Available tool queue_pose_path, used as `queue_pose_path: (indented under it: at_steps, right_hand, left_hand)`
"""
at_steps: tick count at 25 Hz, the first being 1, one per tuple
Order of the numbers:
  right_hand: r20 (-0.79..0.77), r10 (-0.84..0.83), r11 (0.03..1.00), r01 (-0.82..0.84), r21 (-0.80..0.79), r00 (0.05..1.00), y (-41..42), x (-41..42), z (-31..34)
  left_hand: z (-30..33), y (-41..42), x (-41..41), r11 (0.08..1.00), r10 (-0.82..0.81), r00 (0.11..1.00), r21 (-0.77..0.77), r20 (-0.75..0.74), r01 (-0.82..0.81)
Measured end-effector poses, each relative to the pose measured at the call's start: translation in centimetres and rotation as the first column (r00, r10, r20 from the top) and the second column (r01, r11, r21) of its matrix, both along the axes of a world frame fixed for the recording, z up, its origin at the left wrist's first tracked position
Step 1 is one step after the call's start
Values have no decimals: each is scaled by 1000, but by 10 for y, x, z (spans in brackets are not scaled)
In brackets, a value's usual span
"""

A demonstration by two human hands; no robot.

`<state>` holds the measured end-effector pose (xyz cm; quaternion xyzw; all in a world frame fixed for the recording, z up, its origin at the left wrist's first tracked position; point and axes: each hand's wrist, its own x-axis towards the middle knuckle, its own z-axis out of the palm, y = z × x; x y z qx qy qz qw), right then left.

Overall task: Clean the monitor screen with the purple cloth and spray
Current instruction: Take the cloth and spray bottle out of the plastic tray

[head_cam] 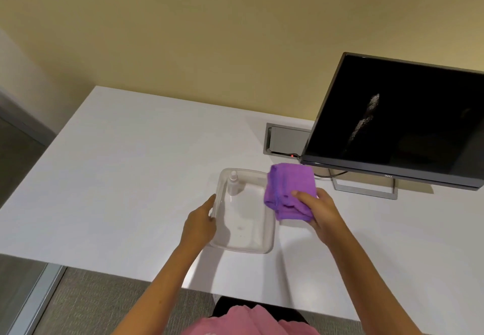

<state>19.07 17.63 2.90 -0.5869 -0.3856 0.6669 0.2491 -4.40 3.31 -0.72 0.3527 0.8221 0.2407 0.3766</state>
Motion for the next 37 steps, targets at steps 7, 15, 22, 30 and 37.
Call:
queue_pose_path:
  at_steps: [7, 15, 22, 30, 37]
  right_hand:
    - [56, -139, 976, 146, -163, 989, -14, 40, -79]
    - [729, -92, 951, -158, 267, 678, -33, 26, -85]
    - [514, -48, 667, -355, 655, 857, -15, -48, -45]
    - [637, 381, 561, -715, 417, 671, -3, -138, -57]
    - [523, 287, 677, -556, 482, 803, -17, -137, -57]
  left_hand:
    - [-6, -7, 5, 1000, -17, 997, 14, -74, 18]
    - [-10, -8, 2, 999, -3, 999, 51, -34, 5]
    - [-10, -6, 2, 998, -25, 999, 49, -44, 27]
    - [-11, -7, 4, 993, -95, 990, 54, -107, 102]
    - [-8, -10, 4, 991, -120, 987, 39, -106, 124]
